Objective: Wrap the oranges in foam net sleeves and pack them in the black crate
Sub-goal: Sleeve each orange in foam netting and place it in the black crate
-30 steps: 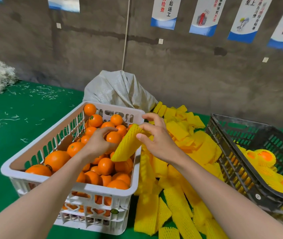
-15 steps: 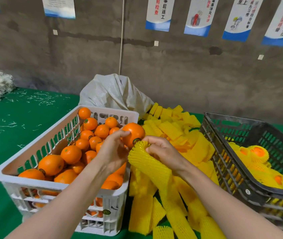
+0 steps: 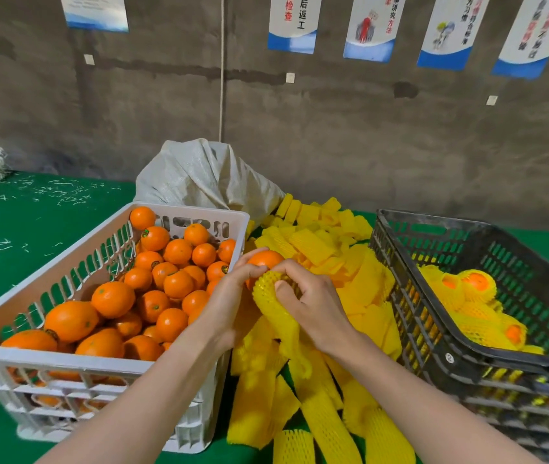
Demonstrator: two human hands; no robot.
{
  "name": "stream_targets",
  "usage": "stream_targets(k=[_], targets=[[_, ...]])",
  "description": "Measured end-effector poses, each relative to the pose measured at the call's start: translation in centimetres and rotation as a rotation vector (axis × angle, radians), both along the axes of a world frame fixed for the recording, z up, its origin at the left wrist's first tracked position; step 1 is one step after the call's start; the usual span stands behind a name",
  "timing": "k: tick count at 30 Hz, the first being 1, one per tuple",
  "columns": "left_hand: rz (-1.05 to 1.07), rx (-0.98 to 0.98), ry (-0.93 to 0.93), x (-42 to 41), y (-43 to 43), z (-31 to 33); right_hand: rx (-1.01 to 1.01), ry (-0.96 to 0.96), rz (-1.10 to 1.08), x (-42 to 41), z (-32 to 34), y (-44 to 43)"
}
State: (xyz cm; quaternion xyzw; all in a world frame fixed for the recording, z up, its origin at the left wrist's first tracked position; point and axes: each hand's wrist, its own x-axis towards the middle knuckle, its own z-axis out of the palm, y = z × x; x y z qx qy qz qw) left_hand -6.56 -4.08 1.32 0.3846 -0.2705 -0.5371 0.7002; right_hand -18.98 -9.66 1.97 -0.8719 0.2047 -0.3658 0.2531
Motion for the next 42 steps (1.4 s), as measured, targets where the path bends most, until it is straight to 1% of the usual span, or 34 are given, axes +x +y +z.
stream_targets(k=[3,6,9,11,13,15,16,19,21,22,24,27,30,34,37,40,42], targets=[[-0.045,-0.004,0.019,-1.0,0.0,0.1,-0.05,-0.106,-0.105,-0.5,0.0,-0.4],[-0.107,-0.039,-0.089,-1.3,0.1,0.1,0.076,-0.202,-0.157,-1.1,0.2,-1.1],[-0.173,-0.073,-0.126,-1.4,-0.2,0.1,0.185,-0.295,-0.142,-1.7,0.5,-2.1],[-0.142,-0.07,-0.149,-1.6,-0.5,0.3,0.177,-0.318,-0.127,-1.7,0.4,-2.2],[-0.078,-0.071,-0.127,-1.9,-0.9,0.3,0.16,-0.349,-0.13,-1.7,0.3,-2.2],[-0.013,-0.082,-0.124,-2.0,-1.0,0.3,0.185,-0.391,-0.102,-1.7,0.4,-2.1],[0.016,-0.083,-0.161,-2.0,-1.0,0.3,0.222,-0.409,-0.067,-1.7,0.6,-2.1],[0.092,-0.076,-0.365,-1.6,-1.0,0.1,0.382,-0.406,0.019,-1.8,1.3,-2.6],[0.104,-0.08,-0.401,-1.2,-0.9,0.1,0.465,-0.382,0.119,-1.8,1.8,-3.1],[0.1,-0.086,-0.393,-1.1,-0.9,0.1,0.493,-0.37,0.173,-1.8,2.0,-3.2],[0.069,-0.094,-0.342,-0.9,-0.9,0.0,0.479,-0.376,0.204,-1.8,1.9,-3.4],[-0.006,-0.081,-0.258,-0.6,-0.9,-0.1,0.399,-0.483,0.126,-1.6,1.5,-3.4],[-0.033,-0.094,-0.154,-1.3,-1.0,0.0,0.342,-0.528,0.017,-0.8,0.8,-2.8],[0.031,-0.13,0.09,-3.8,-2.1,0.4,0.071,-0.527,-0.238,0.5,-0.3,-1.6],[0.082,-0.136,0.13,-4.3,-2.7,0.4,-0.038,-0.508,-0.263,0.8,-0.2,-1.6],[0.046,-0.129,0.181,-4.1,-3.0,0.5,-0.011,-0.52,-0.251,0.4,0.5,-2.4],[0.062,-0.07,0.211,-3.8,-3.2,0.6,0.057,-0.49,-0.226,0.2,0.6,-2.9]])
